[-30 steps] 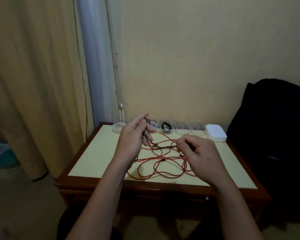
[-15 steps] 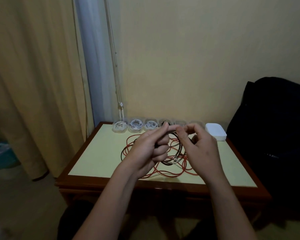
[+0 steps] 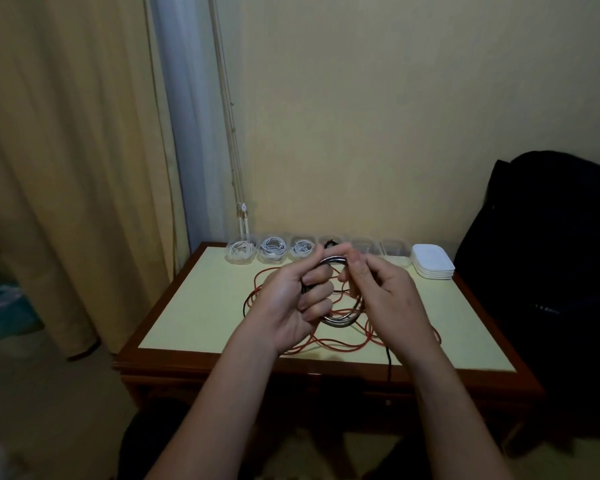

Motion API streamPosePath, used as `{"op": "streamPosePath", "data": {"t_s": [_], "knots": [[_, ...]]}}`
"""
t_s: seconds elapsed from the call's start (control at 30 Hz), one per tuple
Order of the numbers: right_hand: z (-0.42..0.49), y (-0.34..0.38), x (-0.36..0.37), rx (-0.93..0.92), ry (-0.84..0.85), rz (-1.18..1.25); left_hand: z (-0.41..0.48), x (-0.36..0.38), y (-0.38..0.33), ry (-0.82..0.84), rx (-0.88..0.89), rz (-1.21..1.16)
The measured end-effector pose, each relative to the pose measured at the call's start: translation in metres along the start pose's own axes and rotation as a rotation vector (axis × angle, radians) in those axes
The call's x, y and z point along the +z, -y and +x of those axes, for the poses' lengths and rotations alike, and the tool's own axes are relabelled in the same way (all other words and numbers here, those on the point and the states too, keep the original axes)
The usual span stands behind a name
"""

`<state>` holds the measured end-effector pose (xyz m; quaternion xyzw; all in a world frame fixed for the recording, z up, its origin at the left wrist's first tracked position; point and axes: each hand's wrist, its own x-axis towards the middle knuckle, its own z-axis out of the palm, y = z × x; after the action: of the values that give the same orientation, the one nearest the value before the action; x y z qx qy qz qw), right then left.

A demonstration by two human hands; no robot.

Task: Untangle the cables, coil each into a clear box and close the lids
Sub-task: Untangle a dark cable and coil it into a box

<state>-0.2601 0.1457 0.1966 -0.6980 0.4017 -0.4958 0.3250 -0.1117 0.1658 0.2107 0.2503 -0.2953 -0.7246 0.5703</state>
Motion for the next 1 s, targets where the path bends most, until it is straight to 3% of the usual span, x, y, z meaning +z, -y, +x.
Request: {"op": "streamPosePath", "data": {"t_s": [0.3,0.53,0.73,0.87,1.0], "knots": [[-0.010,-0.030,-0.014,0.040,0.082,-0.090,-0.006,-0.018,-0.024,-0.176,0.126,-0.168],[-0.018,-0.058,-0.014,-0.002,0.054,-0.424,-0.010,-0.018,-0.027,-0.191,0.119,-0.216],[-0.024,-0.076,-0.014,0.084,0.011,-0.581,-0.009,-0.014,-0.023,-0.189,0.115,-0.236],[-0.025,-0.084,-0.013,0.216,-0.120,-0.441,-0.010,-0.014,-0.020,-0.155,0.094,-0.245],[-0.020,-0.075,-0.013,0.480,-0.283,0.199,-0.009,-0.013,-0.012,-0.115,0.046,-0.230]]}}
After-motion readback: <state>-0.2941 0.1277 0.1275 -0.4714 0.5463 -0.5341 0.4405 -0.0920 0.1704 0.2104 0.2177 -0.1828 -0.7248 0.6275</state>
